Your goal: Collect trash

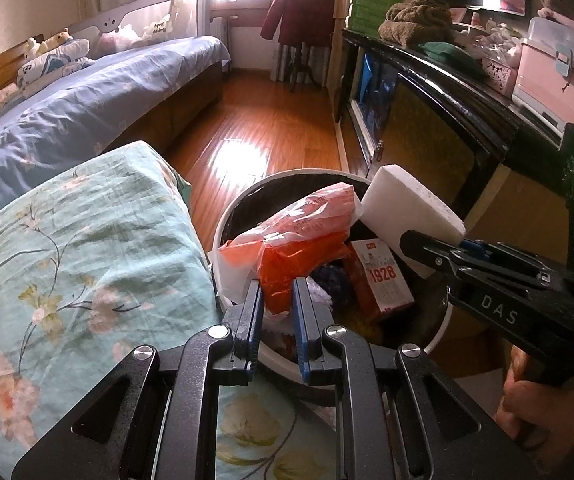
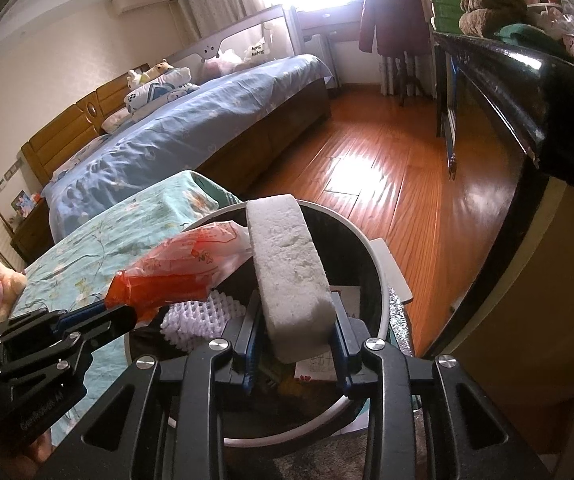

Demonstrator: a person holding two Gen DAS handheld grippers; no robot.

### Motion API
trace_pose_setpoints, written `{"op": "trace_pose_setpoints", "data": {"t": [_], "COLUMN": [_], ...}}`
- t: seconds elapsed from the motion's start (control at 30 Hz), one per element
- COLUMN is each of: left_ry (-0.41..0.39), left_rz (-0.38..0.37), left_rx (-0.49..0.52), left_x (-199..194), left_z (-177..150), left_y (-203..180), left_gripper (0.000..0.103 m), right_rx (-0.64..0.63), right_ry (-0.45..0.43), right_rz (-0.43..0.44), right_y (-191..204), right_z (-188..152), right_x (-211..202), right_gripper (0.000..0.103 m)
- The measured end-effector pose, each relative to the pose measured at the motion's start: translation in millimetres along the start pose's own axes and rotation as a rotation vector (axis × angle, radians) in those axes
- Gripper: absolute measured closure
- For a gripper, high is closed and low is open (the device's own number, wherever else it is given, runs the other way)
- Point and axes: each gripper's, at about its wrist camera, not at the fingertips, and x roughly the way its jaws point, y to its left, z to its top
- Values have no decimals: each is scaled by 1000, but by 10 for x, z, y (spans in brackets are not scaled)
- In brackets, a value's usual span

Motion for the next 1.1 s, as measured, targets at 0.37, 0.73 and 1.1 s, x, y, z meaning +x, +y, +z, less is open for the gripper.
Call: {"op": "trace_pose_setpoints", "data": {"t": [0.37,0.73,1.1], "left_ry": [17,-25,-110], "left_rz": [-19,12,57], "left_rx": [10,-70,-220], "left_x": [4,-212,-746], "left_z": [-26,-171,-577], "left_y": [-32,207,678], "left_gripper": [83,51,43], "right_rx": [9,37,51], "right_ry": [18,-3,-95], "right_rz": [4,27,112], "right_y": [0,16,348], "right_z": [2,-6,-114], "right_x": [47,-107,-516], "right_gripper": [69,44,16]}}
